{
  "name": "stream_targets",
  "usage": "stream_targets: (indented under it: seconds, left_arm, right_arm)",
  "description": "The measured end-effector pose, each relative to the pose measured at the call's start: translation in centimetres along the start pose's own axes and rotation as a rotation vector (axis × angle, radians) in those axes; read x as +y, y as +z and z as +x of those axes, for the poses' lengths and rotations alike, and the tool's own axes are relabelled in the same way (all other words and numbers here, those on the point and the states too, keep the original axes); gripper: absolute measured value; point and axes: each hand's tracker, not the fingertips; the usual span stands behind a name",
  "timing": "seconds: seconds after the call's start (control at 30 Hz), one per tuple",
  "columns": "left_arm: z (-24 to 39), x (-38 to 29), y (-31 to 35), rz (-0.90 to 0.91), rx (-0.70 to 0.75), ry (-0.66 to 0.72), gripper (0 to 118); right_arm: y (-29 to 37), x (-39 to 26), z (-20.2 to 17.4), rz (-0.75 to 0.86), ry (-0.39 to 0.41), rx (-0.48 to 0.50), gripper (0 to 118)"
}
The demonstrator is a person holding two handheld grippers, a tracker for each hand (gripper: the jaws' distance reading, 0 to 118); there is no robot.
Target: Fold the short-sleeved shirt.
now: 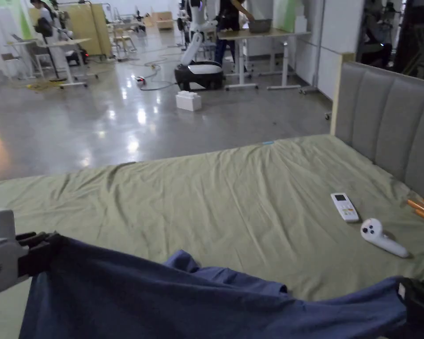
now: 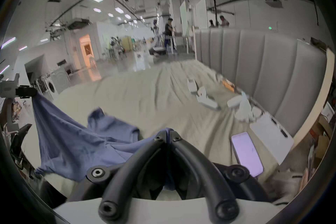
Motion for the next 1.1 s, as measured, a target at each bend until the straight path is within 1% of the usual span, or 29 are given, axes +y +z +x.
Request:
stream_targets:
  seconds: [0.03, 0.1, 0.17, 0.2, 0.27, 0.4, 0.47, 0.5, 0.53, 0.57, 0.6, 0.63, 0.77, 0.9, 1.0, 1.03, 1.1]
  left_arm:
    - [-0.8, 1.1, 2.6, 0.051, 0.002, 0.015, 5]
    - [-1.9, 3.2, 7.4, 0.155, 0.043, 0.008, 5]
    - [-2.5, 5.1, 11.7, 0.270, 0.151, -0.072, 5]
    - [-2.8, 6.0, 13.5, 0.308, 0.182, -0.088, 5]
    - [-3.3, 7.9, 17.3, 0.365, 0.215, -0.088, 5]
    - [-3.5, 11.0, 22.3, 0.430, 0.289, -0.110, 5]
    - [-3.5, 12.2, 23.9, 0.458, 0.319, -0.092, 5]
    - [-3.5, 12.7, 24.4, 0.466, 0.330, -0.076, 5]
    - [-3.5, 13.2, 25.0, 0.467, 0.330, -0.069, 5]
    - [-3.5, 13.7, 25.3, 0.470, 0.334, -0.064, 5]
    - [-3.5, 14.0, 25.6, 0.476, 0.339, -0.050, 5]
    - [-3.6, 14.4, 25.7, 0.480, 0.337, -0.038, 5]
    - [-3.5, 15.5, 25.6, 0.492, 0.318, -0.012, 5]
    - [-3.4, 15.9, 24.8, 0.499, 0.299, 0.008, 5]
    - [-4.0, 16.7, 23.7, 0.491, 0.291, 0.005, 5]
    - [-4.0, 16.8, 23.4, 0.489, 0.288, 0.004, 5]
    - [-3.9, 16.9, 23.1, 0.488, 0.286, 0.000, 5]
  right_arm:
    - [0.3, 1.5, -0.3, 0.019, 0.000, 0.030, 2]
    - [0.9, 4.6, -0.7, 0.083, -0.029, 0.051, 2]
    - [1.7, 8.6, -1.3, 0.148, -0.040, 0.087, 2]
    - [2.2, 10.5, -1.8, 0.174, -0.027, 0.101, 2]
    - [4.1, 14.8, -3.2, 0.259, 0.038, 0.115, 2]
    - [7.5, 22.8, -5.1, 0.388, 0.075, 0.151, 2]
    - [9.3, 26.8, -6.2, 0.450, 0.096, 0.156, 2]
    - [9.7, 28.3, -6.4, 0.500, 0.137, 0.146, 2]
    - [10.5, 30.0, -6.9, 0.542, 0.156, 0.141, 2]
    - [10.9, 30.9, -7.1, 0.518, 0.119, 0.146, 2]
    - [11.6, 32.2, -7.5, 0.567, 0.148, 0.135, 2]
    - [11.2, 33.3, -8.0, 0.578, 0.168, 0.186, 2]
    - [11.6, 36.2, -8.1, 0.595, 0.170, 0.160, 2]
    - [11.9, 37.4, -7.9, 0.638, 0.205, 0.115, 2]
    - [11.9, 37.8, -7.2, 0.646, 0.200, 0.114, 2]
    - [12.9, 37.3, -7.7, 0.653, 0.207, 0.113, 2]
    - [12.8, 37.3, -7.7, 0.652, 0.214, 0.106, 2]
